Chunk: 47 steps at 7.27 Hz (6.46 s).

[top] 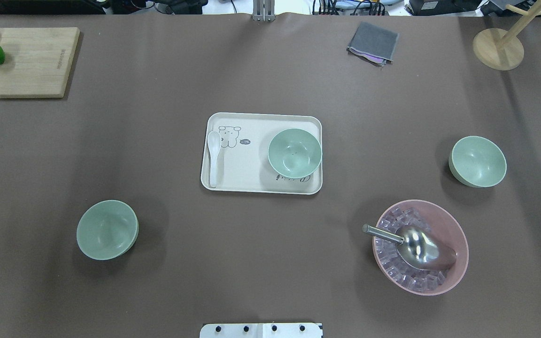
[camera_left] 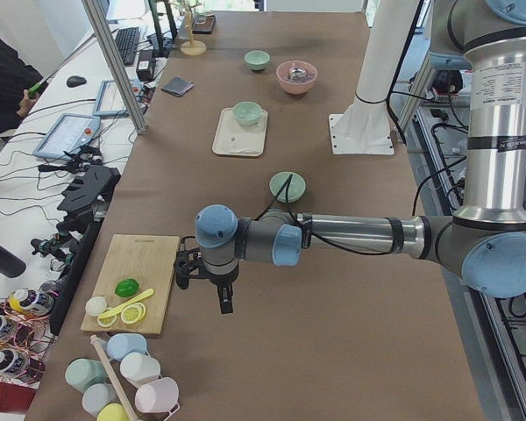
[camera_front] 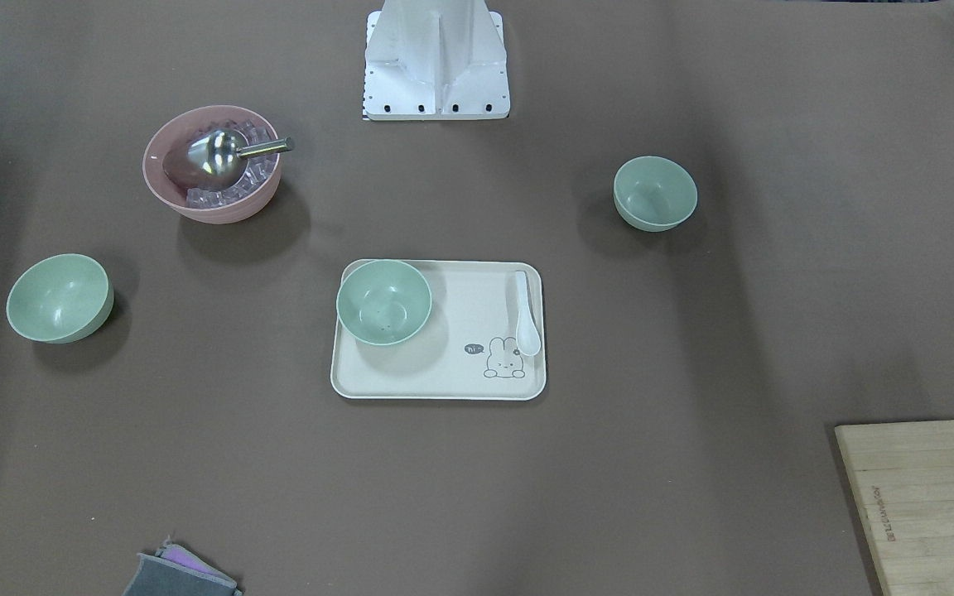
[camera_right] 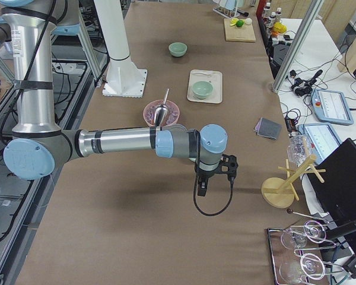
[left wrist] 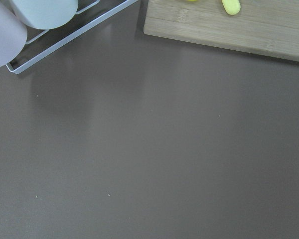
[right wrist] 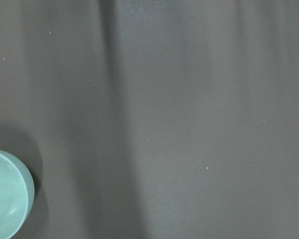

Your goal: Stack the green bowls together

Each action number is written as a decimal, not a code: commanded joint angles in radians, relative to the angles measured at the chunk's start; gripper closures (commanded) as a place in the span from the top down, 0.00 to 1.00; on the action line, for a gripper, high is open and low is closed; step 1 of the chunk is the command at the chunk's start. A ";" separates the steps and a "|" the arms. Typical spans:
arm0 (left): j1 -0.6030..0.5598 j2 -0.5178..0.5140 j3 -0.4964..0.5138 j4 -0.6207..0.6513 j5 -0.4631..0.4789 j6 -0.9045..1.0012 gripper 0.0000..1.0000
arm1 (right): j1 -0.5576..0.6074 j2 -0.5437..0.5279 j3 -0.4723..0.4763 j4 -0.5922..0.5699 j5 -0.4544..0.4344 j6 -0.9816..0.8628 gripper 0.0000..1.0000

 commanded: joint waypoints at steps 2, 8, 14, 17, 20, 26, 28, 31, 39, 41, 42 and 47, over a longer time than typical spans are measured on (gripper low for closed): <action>0.001 0.000 -0.002 0.000 0.000 0.000 0.98 | 0.001 0.000 0.001 0.000 0.002 0.000 1.00; 0.107 -0.096 -0.049 -0.065 -0.089 -0.005 0.98 | -0.048 0.005 0.053 0.049 0.074 0.011 1.00; 0.348 -0.202 -0.095 -0.159 -0.161 -0.188 0.98 | -0.171 0.045 -0.005 0.285 0.071 0.014 1.00; 0.534 -0.115 -0.141 -0.500 -0.109 -0.680 0.98 | -0.188 0.049 -0.082 0.353 0.074 0.017 1.00; 0.698 0.005 -0.144 -0.729 0.037 -0.789 0.98 | -0.188 0.050 -0.083 0.359 0.074 0.024 1.00; 0.852 0.006 -0.144 -0.729 0.074 -0.833 0.29 | -0.193 0.051 -0.091 0.357 0.074 0.025 1.00; 0.853 0.006 -0.146 -0.729 0.075 -0.833 0.02 | -0.193 0.051 -0.093 0.359 0.077 0.025 1.00; 0.834 0.035 -0.233 -0.729 0.043 -0.838 0.00 | -0.193 0.074 -0.128 0.356 0.083 0.025 1.00; 0.800 -0.486 -0.221 -0.333 -0.017 -1.071 0.00 | -0.366 0.154 -0.257 0.453 0.137 0.044 1.00; 0.798 -0.512 -0.213 -0.328 -0.018 -1.091 0.00 | -0.419 0.154 -0.281 0.454 0.111 0.051 0.99; 0.800 -0.562 -0.171 -0.328 -0.008 -1.105 0.00 | -0.436 0.152 -0.283 0.453 0.086 0.051 0.66; 0.803 -0.639 -0.075 -0.336 0.011 -1.123 0.00 | -0.409 0.140 -0.280 0.456 0.086 0.031 0.12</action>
